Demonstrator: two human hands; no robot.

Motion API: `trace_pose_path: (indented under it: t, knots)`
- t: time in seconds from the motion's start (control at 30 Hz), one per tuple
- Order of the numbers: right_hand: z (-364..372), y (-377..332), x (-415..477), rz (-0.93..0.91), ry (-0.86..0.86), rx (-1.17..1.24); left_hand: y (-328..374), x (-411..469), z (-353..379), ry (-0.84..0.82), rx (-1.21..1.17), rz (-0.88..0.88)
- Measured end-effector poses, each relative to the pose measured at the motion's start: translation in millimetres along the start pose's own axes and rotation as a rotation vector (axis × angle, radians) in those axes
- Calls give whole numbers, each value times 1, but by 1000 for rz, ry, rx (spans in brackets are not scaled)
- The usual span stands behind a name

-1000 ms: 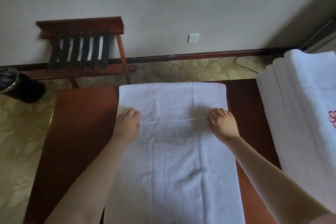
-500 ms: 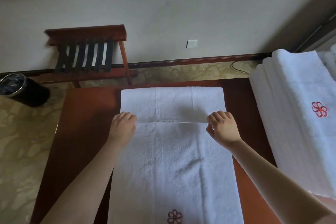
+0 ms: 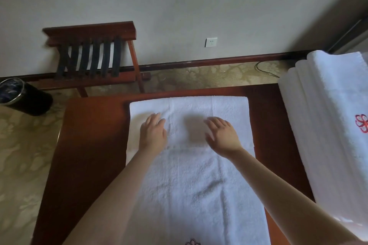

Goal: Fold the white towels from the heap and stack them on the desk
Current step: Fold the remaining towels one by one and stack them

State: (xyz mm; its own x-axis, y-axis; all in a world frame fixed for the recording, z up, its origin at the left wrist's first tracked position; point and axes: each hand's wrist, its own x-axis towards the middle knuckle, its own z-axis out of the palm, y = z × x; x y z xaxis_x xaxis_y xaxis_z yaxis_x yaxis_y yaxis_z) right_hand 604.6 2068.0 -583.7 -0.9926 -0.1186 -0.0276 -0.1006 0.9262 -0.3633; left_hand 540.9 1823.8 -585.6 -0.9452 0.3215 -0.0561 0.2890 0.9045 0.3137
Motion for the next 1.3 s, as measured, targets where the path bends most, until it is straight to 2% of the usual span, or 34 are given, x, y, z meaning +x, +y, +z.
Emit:
trace_pose_path:
  t: [0.17,0.33,0.53,0.67,0.77,0.87,0.93,1.03,1.1,1.2,1.3]
  knots:
    - [24,-20,51,-6,29,112,11,36,26,10,-138,-80]
    - [50,1,70,34,-121,-23,-18,42,39,-77,130,-60]
    - [31,76,68,283,-29,-122,-36,55,39,-133,190,-6]
    - [16,95,63,366,-54,-167,-37,54,38,-138,195,13]
    - [13,86,66,326,-53,-232,-31,56,32,-57,90,4]
    - [13,68,70,201,5,-161,-32,62,26,53,41,-4]
    - [18,61,71,173,-15,-85,-47,62,25,-44,75,-73]
    - [26,62,70,229,-86,-129,-71,66,22,-142,150,-170]
    - [28,63,69,240,-76,-136,-78,73,17,-184,184,-186]
    - [22,62,73,230,8,-118,-69,84,12,-123,239,-160]
    - [4,66,85,283,64,-214,-53,86,8,-7,310,-43]
